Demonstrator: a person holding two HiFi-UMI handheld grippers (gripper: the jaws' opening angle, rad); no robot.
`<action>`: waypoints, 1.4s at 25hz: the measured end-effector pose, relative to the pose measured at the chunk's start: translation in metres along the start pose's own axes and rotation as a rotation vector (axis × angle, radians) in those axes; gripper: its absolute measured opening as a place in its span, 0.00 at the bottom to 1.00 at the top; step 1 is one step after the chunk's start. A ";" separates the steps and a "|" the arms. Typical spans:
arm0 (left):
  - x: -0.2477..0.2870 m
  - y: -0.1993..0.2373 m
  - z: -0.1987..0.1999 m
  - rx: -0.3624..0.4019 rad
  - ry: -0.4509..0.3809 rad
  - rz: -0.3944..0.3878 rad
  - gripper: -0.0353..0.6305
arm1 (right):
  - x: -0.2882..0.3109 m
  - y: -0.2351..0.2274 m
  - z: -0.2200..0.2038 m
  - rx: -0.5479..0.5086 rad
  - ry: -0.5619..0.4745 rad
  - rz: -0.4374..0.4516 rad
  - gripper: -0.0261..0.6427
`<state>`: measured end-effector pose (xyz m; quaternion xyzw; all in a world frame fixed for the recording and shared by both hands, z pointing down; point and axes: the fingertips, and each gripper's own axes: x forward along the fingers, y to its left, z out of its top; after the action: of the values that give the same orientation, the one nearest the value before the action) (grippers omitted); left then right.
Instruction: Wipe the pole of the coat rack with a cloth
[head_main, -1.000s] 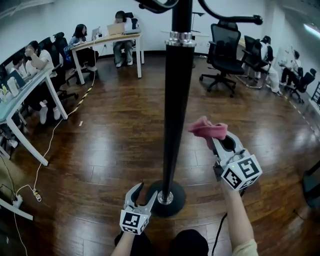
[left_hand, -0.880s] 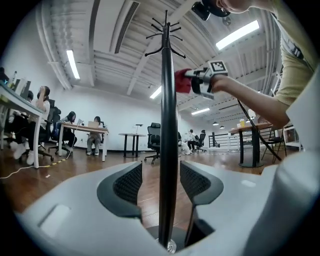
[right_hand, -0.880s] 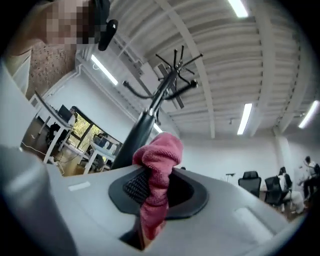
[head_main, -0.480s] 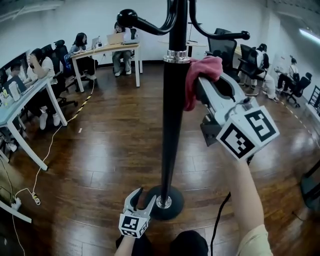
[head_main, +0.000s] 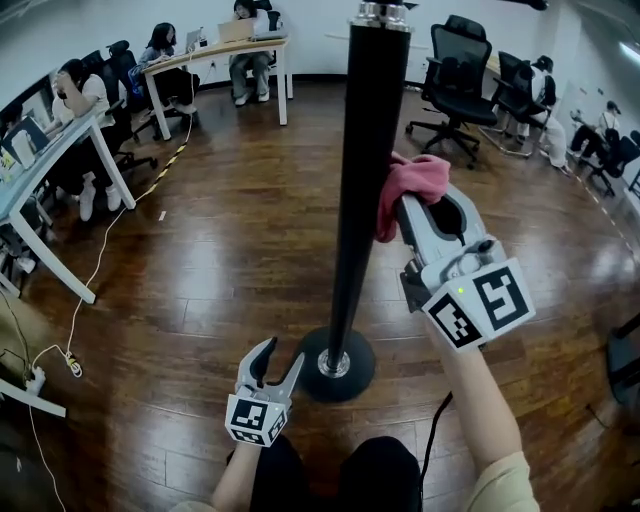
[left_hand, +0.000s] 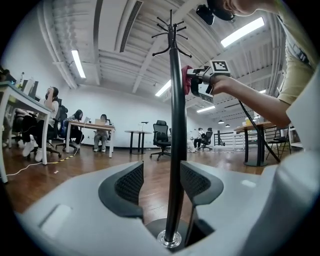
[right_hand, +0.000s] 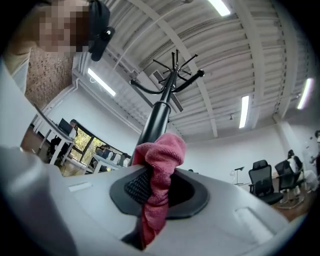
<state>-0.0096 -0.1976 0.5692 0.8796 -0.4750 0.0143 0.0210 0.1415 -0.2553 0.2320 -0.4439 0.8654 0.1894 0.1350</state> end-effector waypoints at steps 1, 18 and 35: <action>-0.001 0.002 -0.003 -0.002 0.002 0.006 0.38 | -0.005 0.004 -0.009 -0.014 0.007 -0.009 0.09; 0.008 0.004 -0.012 0.002 0.000 -0.015 0.42 | -0.092 0.047 -0.222 0.070 0.325 -0.061 0.08; -0.009 0.010 -0.024 -0.008 0.008 0.003 0.41 | -0.233 0.113 -0.551 0.373 0.828 -0.097 0.08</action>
<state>-0.0236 -0.1943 0.5934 0.8787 -0.4764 0.0158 0.0264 0.1453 -0.2742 0.8407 -0.4904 0.8439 -0.1697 -0.1360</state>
